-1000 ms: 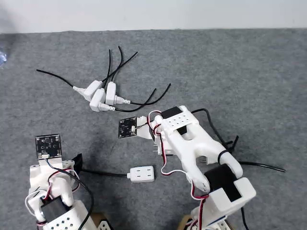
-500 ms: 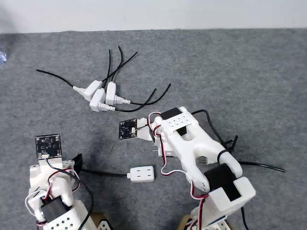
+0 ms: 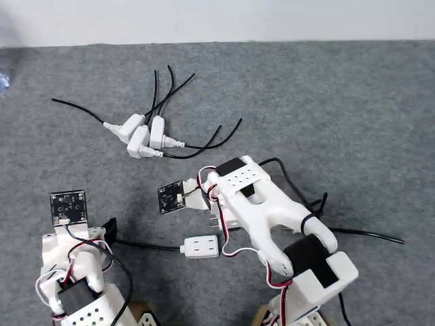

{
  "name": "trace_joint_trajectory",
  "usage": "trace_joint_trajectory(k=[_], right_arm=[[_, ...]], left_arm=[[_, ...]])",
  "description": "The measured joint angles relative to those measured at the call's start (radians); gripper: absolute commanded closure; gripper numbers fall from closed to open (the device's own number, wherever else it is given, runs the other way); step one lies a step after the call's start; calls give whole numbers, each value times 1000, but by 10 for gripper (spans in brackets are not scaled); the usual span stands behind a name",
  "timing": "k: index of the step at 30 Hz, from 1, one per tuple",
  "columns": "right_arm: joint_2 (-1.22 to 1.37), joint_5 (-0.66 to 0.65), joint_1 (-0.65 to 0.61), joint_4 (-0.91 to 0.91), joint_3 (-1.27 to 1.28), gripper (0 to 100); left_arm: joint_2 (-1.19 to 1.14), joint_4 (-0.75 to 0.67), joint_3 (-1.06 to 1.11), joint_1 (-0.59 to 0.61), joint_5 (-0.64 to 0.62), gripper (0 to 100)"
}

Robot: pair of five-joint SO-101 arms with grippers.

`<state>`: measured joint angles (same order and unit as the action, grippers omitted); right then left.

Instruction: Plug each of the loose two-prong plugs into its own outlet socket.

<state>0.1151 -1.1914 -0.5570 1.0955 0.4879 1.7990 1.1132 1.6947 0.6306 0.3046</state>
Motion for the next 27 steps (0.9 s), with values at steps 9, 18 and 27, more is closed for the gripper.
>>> trace_joint_trajectory(k=[9,18,27], right_arm=[[0,43,0,9,0,798],[0,44,-28,23,0,878],[0,32,-28,21,0,991]], left_arm=[[0,0,0,0,0,632],[0,0,0,0,0,632],[0,0,0,0,0,632]])
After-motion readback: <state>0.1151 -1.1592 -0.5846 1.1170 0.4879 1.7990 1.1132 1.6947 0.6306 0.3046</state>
